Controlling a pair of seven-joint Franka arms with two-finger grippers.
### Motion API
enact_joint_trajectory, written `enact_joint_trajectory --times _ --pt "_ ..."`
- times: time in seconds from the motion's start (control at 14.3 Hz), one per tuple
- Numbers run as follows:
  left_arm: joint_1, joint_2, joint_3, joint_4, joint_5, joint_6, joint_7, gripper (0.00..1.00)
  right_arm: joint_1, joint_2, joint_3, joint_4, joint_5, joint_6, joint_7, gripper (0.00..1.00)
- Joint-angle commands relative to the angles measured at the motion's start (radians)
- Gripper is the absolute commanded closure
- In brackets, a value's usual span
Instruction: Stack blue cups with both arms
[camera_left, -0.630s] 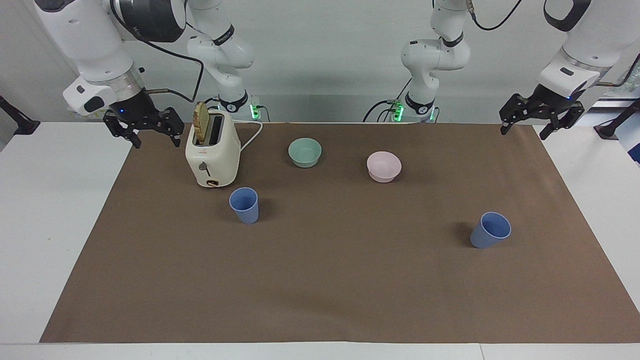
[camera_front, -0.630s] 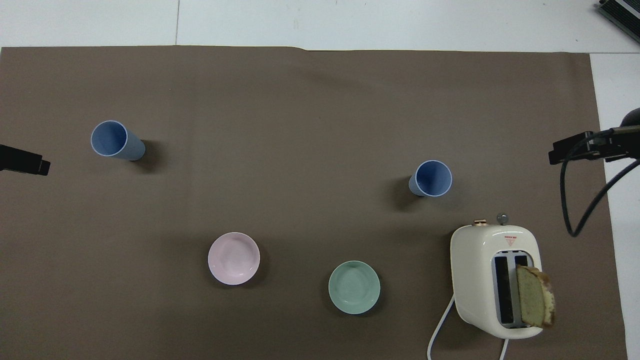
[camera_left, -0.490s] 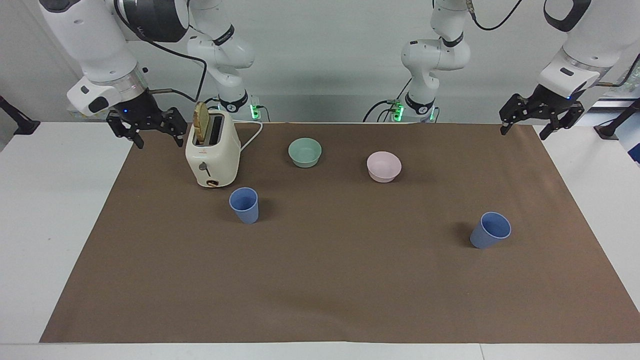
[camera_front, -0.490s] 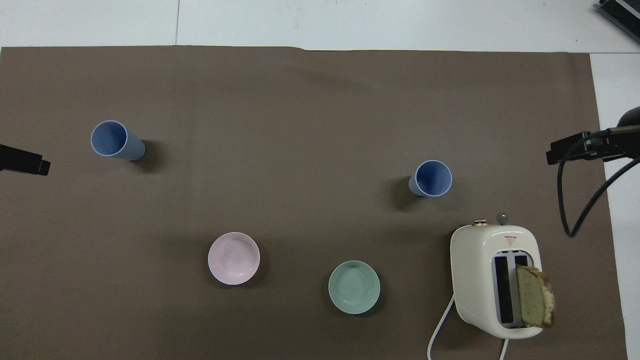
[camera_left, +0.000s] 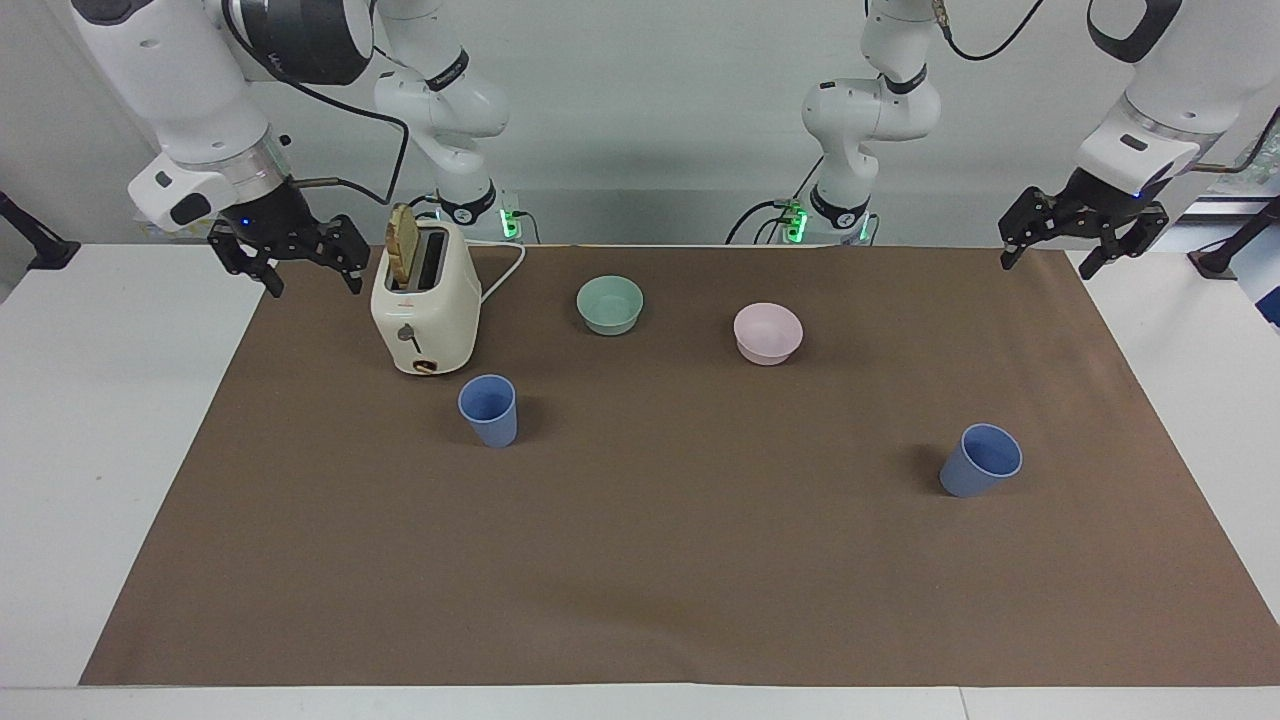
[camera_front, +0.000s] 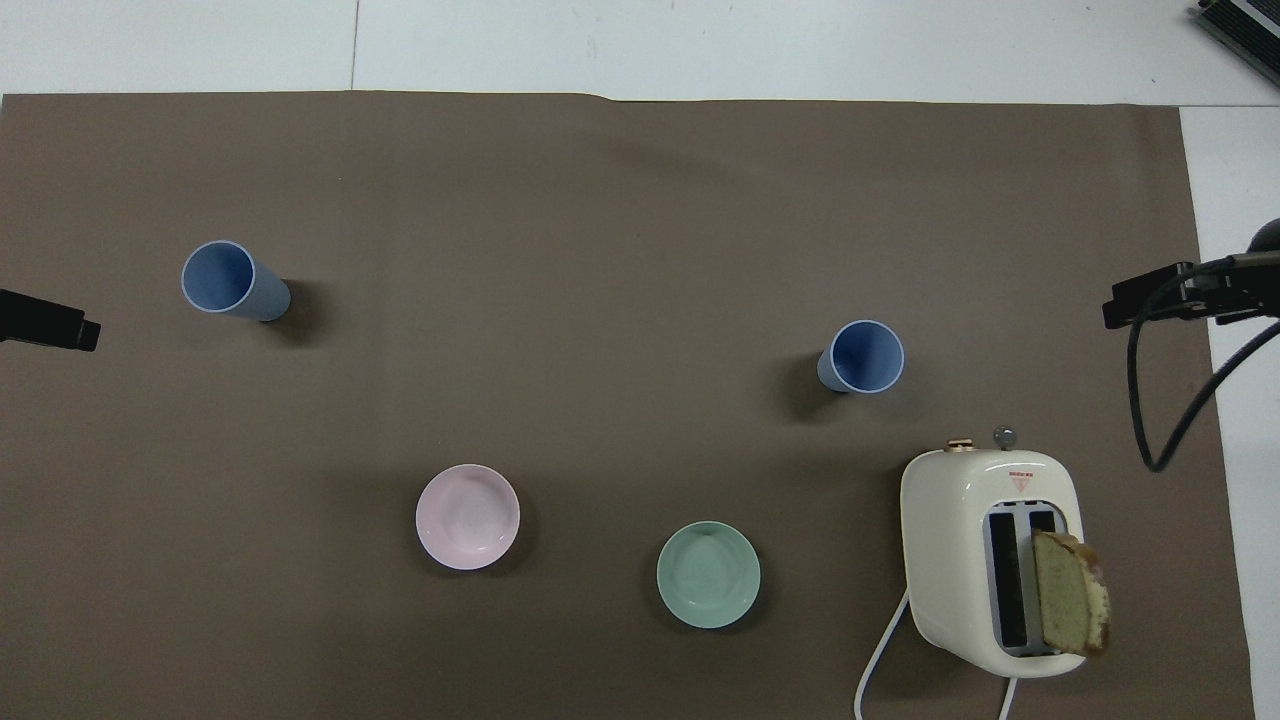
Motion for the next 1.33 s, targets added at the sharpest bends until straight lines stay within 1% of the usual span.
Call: enact_joint_trajectory --times 0.0,0.98,1.26 --pt "-0.001 -0.027 -0.003 -0.023 0.007 -0.006 -0.001 0.00 -0.007 -0.008 0.003 -0.014 0.004 0.014 -0.022 0.00" --pt "0.002 -0.029 -0.003 -0.039 0.005 0.025 0.006 0.00 -0.006 -0.008 0.003 -0.014 0.005 0.014 -0.022 0.00" --pt "0.010 -0.026 -0.001 -0.074 0.004 0.097 0.005 0.00 -0.007 -0.008 0.003 -0.014 0.004 0.014 -0.022 0.00"
